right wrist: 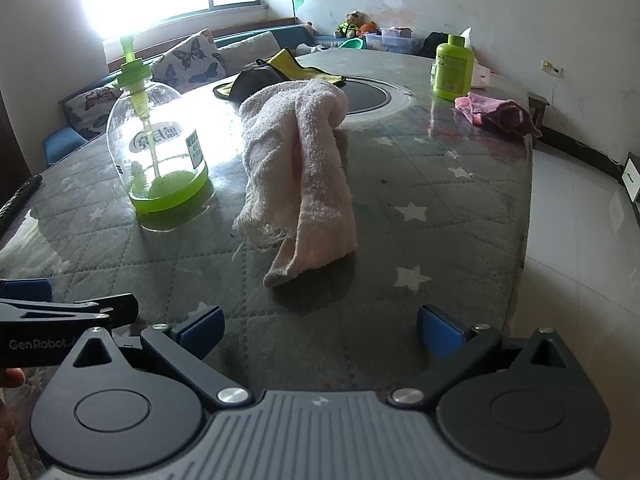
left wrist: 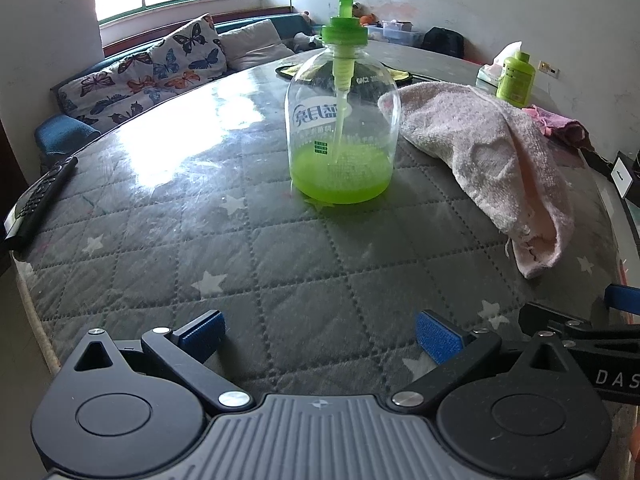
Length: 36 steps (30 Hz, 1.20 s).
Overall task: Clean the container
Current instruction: 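Move the right tool toward the pink towel while the left tool approaches the soap bottle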
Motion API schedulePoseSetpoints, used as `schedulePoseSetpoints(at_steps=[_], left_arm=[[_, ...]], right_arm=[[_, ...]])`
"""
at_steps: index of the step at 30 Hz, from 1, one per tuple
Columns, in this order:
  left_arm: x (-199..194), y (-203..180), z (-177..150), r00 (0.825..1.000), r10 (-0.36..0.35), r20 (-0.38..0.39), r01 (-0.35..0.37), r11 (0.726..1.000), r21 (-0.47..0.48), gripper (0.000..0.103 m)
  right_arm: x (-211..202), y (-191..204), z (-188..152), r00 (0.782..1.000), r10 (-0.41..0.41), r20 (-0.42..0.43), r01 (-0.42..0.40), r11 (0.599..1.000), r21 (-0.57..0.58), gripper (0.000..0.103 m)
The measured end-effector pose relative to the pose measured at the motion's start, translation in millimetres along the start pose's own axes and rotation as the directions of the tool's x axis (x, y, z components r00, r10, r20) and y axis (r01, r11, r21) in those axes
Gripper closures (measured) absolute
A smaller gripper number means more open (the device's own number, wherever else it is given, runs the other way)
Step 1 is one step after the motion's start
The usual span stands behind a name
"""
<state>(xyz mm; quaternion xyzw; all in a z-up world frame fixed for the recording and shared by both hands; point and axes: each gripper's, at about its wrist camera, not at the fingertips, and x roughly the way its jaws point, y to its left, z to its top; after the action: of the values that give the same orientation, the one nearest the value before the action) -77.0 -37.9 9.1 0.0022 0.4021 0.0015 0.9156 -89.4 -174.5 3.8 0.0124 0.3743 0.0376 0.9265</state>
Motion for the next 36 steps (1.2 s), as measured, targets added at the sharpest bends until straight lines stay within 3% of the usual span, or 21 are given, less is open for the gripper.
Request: schedulePoseSetpoints(at_steps=[36], left_arm=[[-8.2,5.4,-7.7,1.000,-0.005,-0.001,0.005,1.000,0.006,0.000]], right_arm=[[-6.0,4.3,-9.1,0.999,-0.038,0.008,0.038,0.999,-0.007,0.000]])
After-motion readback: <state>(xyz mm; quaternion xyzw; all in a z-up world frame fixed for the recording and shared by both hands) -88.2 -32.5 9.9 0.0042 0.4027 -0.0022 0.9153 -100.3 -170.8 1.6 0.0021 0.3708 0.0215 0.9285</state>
